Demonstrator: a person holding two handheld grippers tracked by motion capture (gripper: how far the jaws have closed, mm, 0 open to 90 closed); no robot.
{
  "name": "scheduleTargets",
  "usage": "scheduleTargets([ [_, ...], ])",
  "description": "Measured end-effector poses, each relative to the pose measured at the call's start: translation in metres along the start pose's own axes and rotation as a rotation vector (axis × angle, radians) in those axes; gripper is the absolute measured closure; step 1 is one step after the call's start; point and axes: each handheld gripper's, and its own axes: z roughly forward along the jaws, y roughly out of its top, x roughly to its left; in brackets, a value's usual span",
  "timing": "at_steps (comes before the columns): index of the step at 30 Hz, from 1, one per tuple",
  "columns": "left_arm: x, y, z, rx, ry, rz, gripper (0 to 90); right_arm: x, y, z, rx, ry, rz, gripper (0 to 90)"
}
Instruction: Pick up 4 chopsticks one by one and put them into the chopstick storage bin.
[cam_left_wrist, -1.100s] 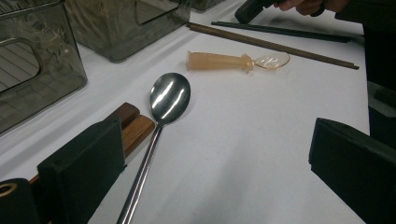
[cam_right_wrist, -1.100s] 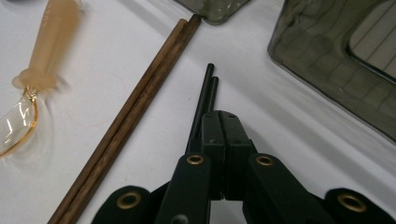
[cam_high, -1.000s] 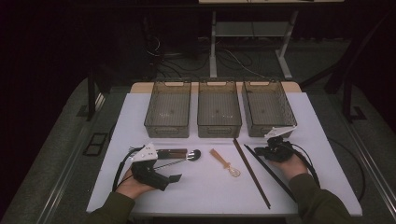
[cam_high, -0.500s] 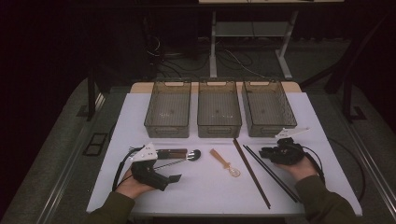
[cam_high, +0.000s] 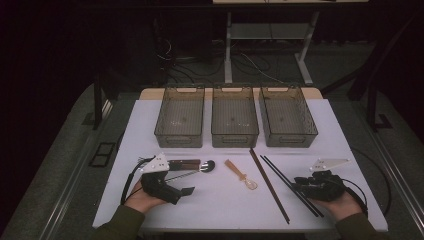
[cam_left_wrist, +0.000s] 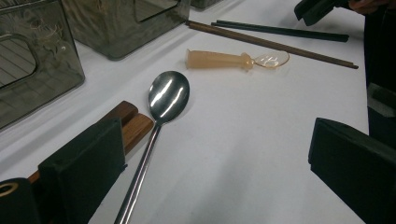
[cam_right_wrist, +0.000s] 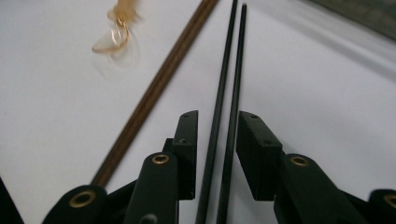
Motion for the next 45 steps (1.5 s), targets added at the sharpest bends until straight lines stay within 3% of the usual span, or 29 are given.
scheduleTargets([
  [11, -0.001, 0.0, 0.002, 0.001, -0.003, -0.002, 3.1, -0.004, -0.024, -0.01, 0.03, -0.022, 0.023, 74.2],
  [30, -0.002, 0.0, 0.003, 0.015, -0.002, 0.006, 3.6, -0.003, -0.023, -0.003, 0.053, -0.016, 0.013, 79.5],
  [45, -0.004, -0.001, 0.006, 0.035, 0.009, 0.019, 3.6, -0.003, -0.023, 0.001, 0.043, -0.058, -0.016, 82.3],
])
